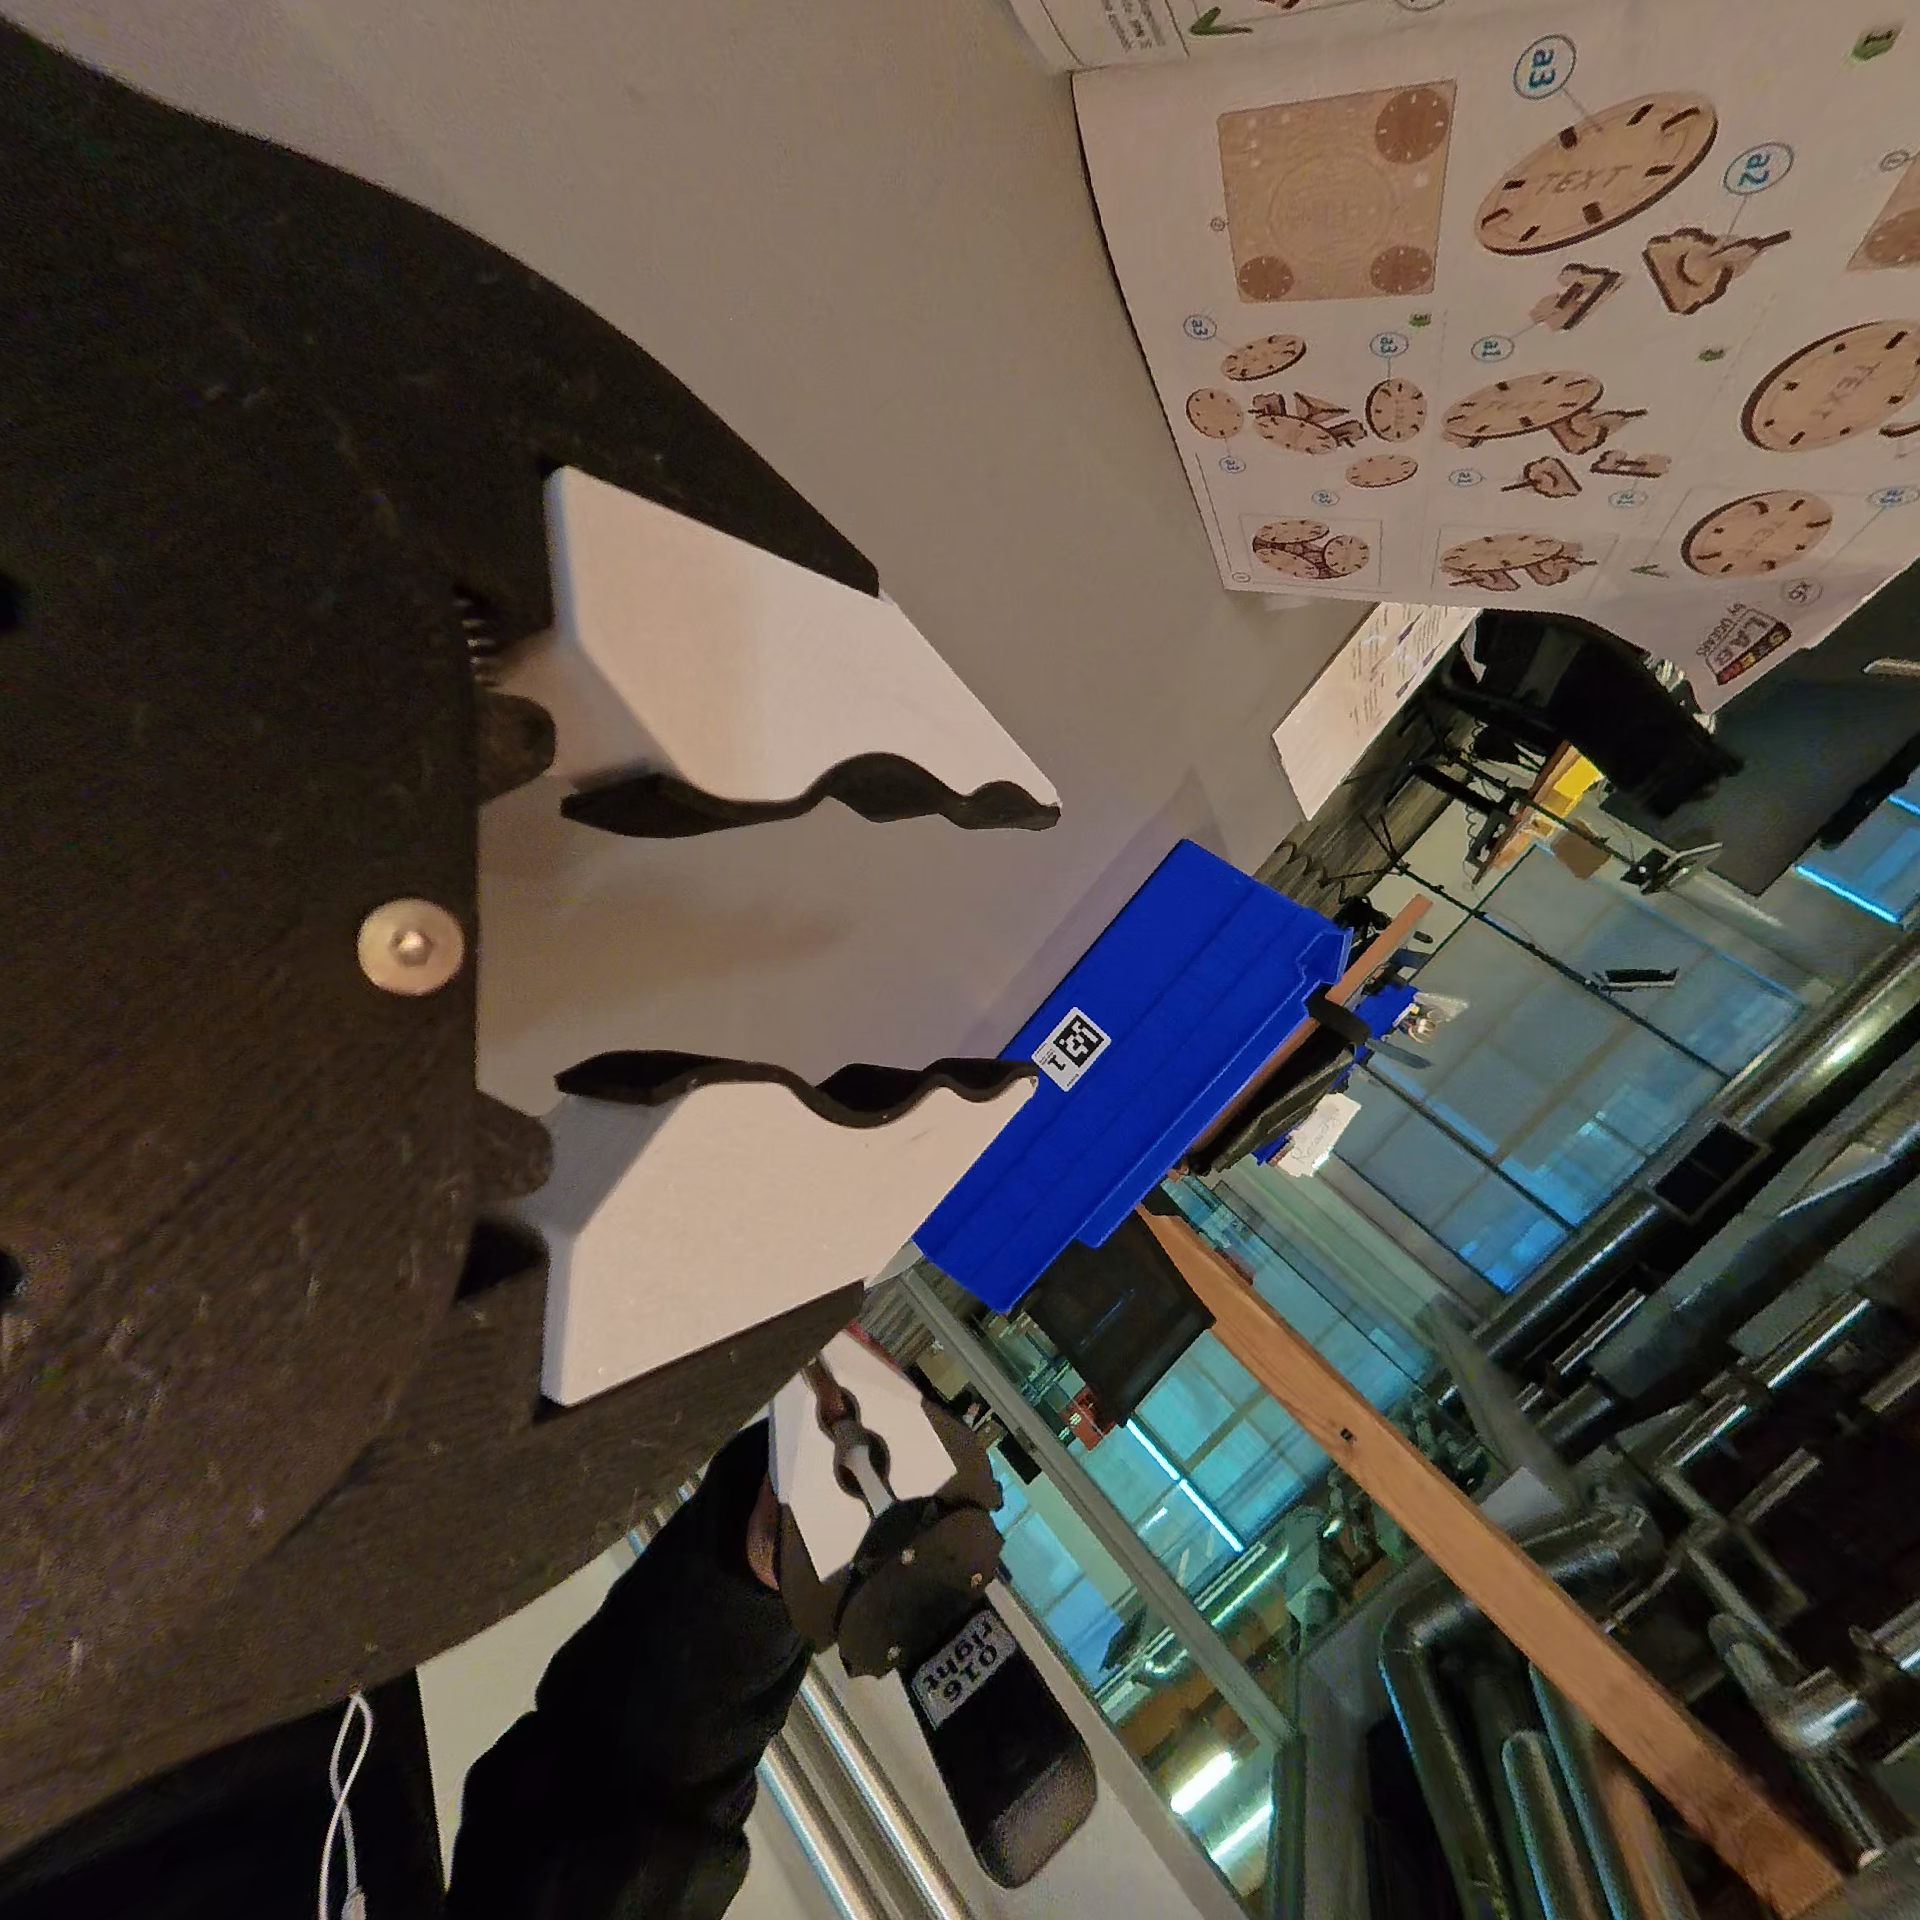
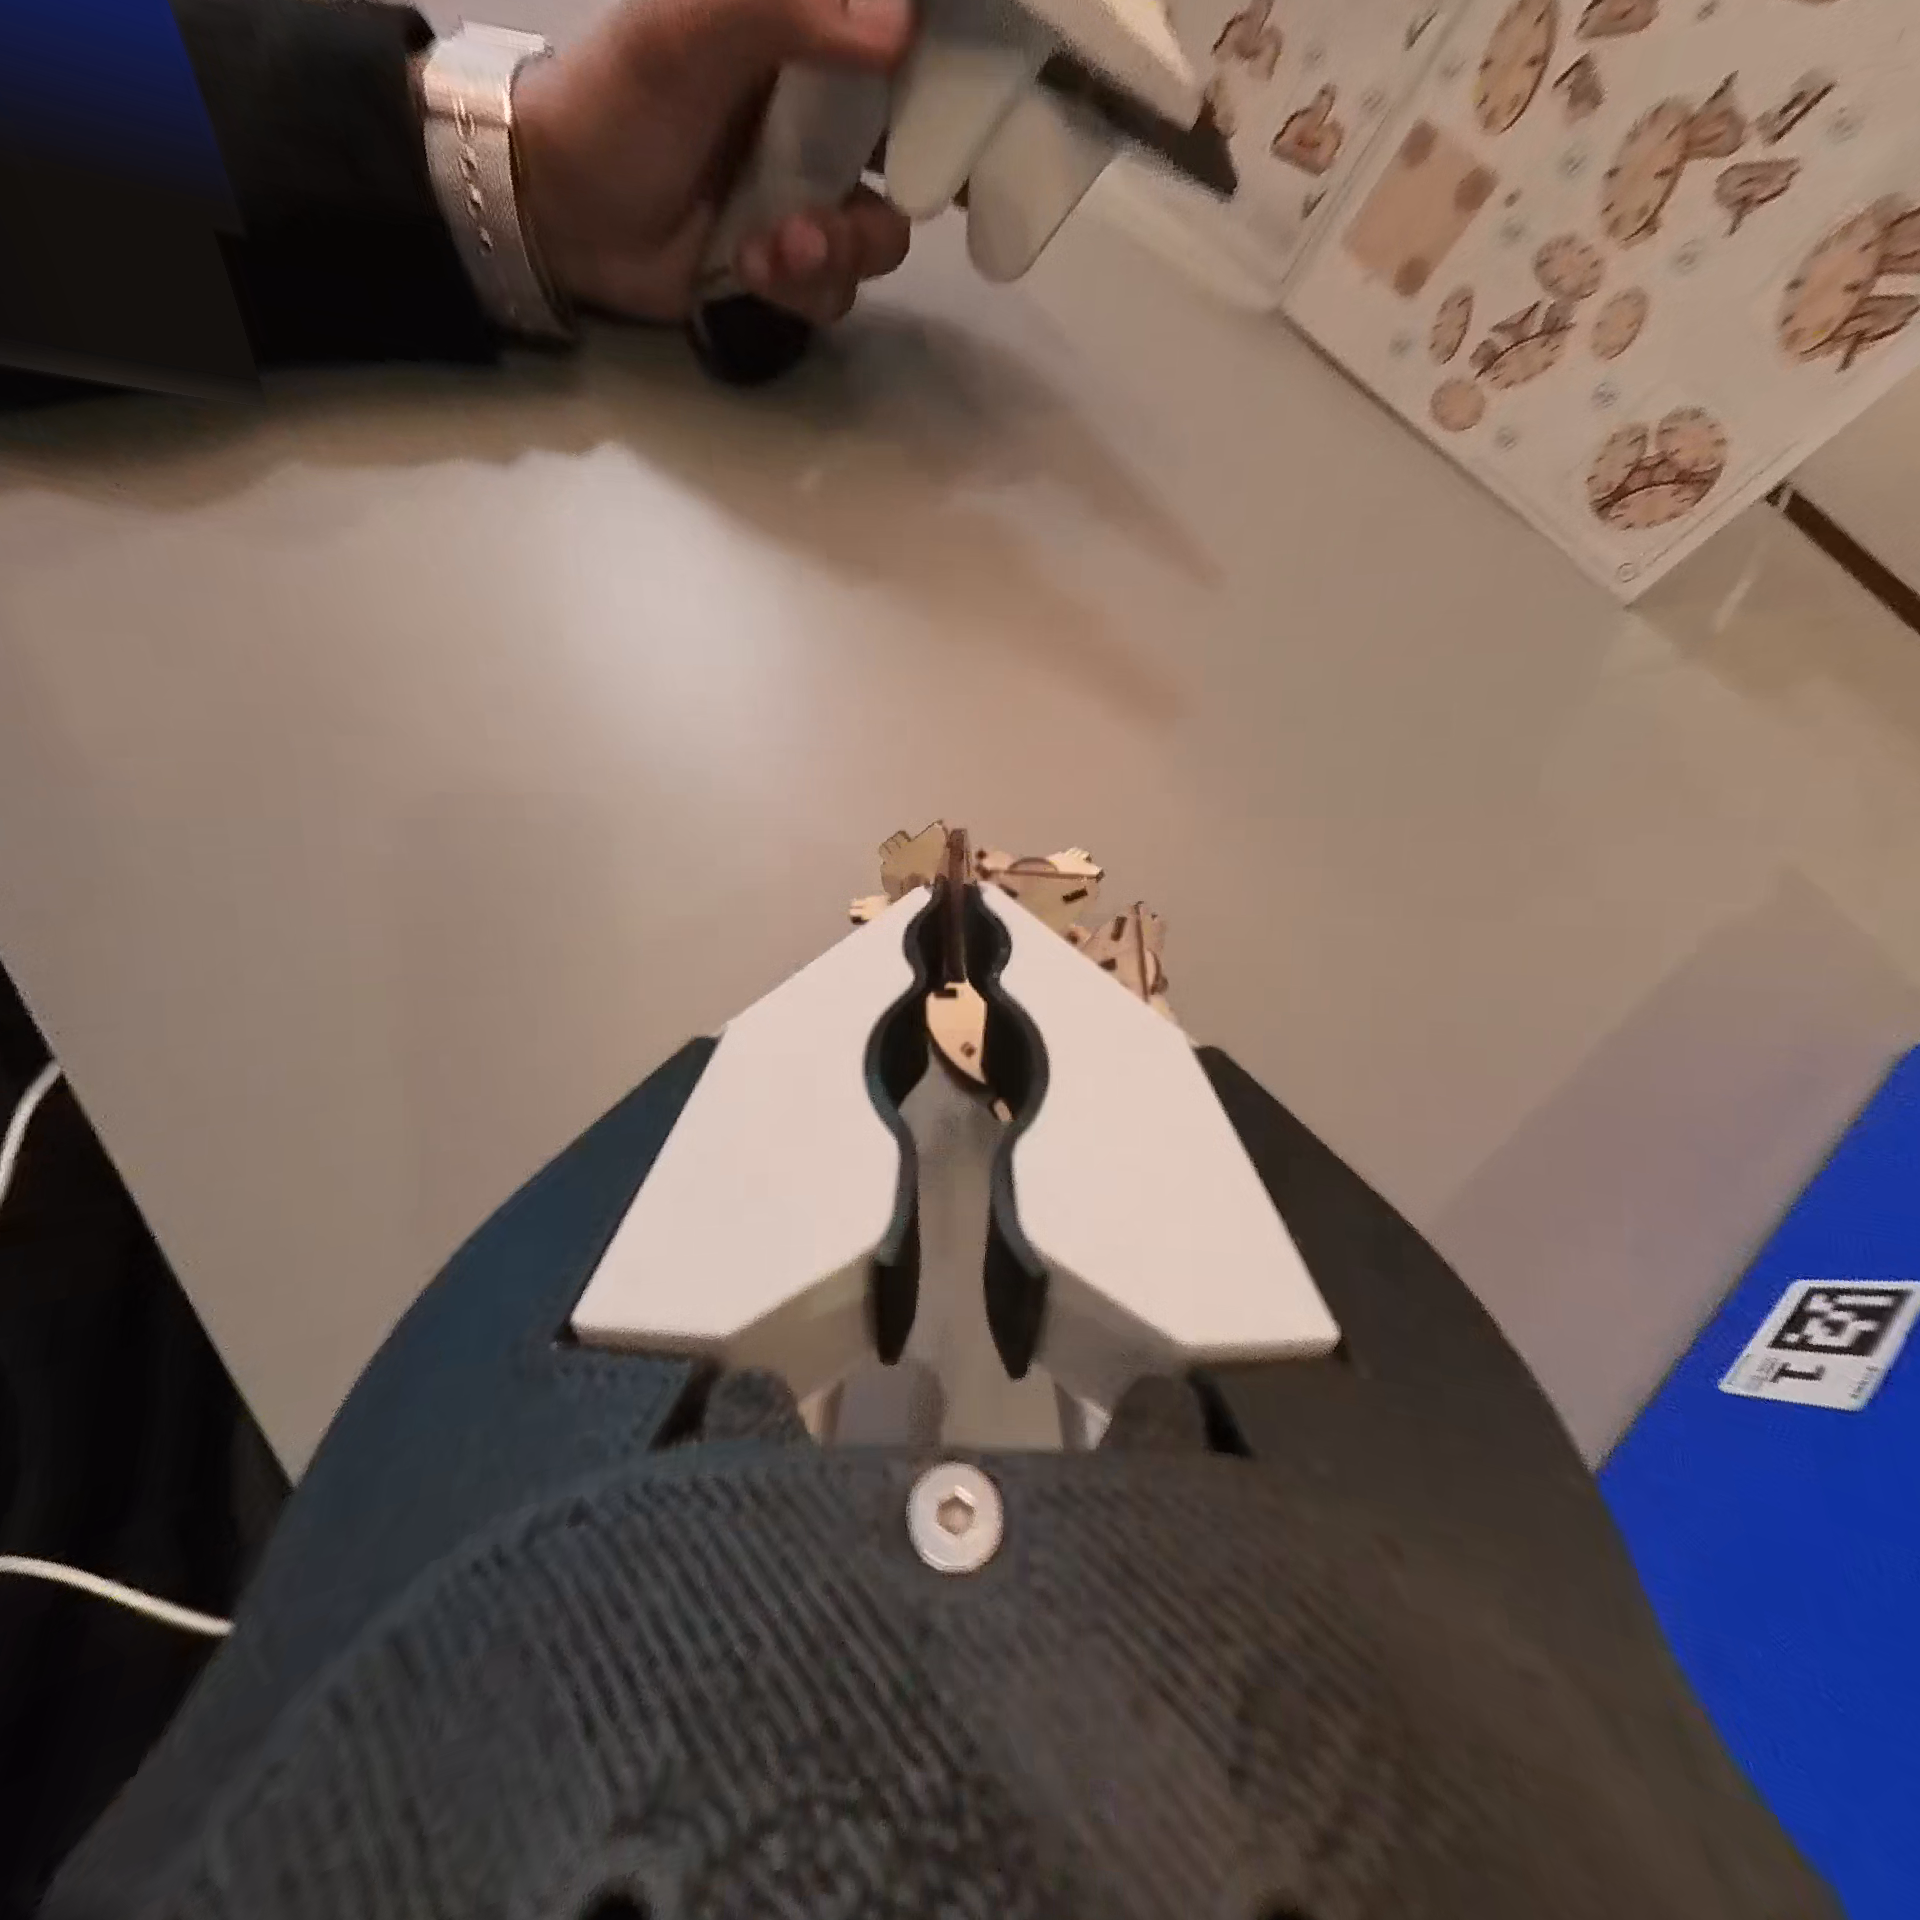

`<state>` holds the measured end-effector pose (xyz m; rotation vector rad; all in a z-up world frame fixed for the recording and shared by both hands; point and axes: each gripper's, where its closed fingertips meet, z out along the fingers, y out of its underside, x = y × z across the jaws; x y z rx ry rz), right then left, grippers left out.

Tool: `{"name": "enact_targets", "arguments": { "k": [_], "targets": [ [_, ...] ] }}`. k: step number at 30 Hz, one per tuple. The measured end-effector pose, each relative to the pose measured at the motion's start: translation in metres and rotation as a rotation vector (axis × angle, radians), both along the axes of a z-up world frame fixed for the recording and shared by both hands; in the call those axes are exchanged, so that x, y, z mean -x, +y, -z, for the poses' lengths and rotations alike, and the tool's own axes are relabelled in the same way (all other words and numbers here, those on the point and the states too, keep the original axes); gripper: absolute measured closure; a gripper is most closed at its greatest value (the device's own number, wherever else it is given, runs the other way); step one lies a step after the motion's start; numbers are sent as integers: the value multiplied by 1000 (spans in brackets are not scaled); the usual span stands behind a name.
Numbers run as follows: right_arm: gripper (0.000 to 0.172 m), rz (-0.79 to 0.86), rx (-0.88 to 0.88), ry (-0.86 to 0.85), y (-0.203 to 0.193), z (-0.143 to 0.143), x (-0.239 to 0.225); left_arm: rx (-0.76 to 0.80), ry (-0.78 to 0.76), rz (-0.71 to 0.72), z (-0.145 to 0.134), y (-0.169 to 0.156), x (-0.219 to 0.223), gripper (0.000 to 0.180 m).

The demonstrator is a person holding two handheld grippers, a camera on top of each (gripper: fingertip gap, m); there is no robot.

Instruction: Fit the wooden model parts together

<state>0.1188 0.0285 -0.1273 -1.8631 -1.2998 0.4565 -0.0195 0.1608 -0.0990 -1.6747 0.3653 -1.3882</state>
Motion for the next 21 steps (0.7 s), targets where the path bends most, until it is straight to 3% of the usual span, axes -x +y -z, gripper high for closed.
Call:
{"name": "enact_targets", "arguments": {
  "k": [10,21],
  "targets": [
    [172,-82,-101,-240,5,31,-4,7,6,9,1,0,-2,139],
    [172,-59,-108,-293,9,32,-5,7,7,9,1,0,-2,139]
  ]
}}
